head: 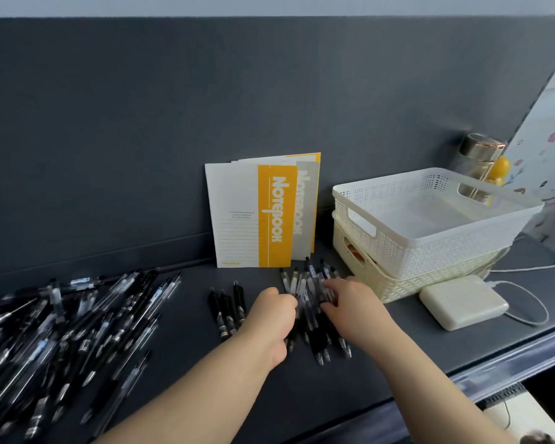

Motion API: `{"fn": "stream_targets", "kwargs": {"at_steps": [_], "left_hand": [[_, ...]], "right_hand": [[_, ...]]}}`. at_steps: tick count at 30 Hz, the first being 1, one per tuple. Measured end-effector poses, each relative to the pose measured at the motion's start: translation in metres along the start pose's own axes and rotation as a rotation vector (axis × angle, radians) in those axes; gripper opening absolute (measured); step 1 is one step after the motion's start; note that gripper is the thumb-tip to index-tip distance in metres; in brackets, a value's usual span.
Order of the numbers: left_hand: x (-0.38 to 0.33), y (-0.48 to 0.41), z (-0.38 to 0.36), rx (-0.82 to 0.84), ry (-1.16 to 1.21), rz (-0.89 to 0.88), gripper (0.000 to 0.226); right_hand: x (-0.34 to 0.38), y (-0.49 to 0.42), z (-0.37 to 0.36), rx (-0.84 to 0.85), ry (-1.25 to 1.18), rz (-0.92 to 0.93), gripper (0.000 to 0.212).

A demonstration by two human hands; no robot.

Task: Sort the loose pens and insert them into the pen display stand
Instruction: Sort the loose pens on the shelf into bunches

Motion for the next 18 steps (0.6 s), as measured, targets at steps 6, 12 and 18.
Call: {"fn": "stream_targets", "kwargs": {"at_steps": [6,12,18], "left_hand": [[0.006,0.009,-0.024,0.093,0.115,-0.013,0.038],[0.003,0.023,-0.016,0.160,0.367,0.035,0.023],[0.008,0.023,0.021,0.178,0.392,0.058,0.020]], "right_hand": [[0.000,-0.006,-0.005,-0.044,0.039,0.023,0.040],[0.017,0.000,-0.009,-0.068,0.010,0.134,0.031],[0.025,0.000,-0.010,-0.062,0.096,0.135,0.035]]}}
Point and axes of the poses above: each hand's wrist, its own y-axis away from the middle knuckle, its own z-axis out of the back of the hand, x = y × z, the point moved 2 cm from there along -y, towards the middle knuckle, and after that the axes turned 14 degrees about z, right-handed, at the moved point
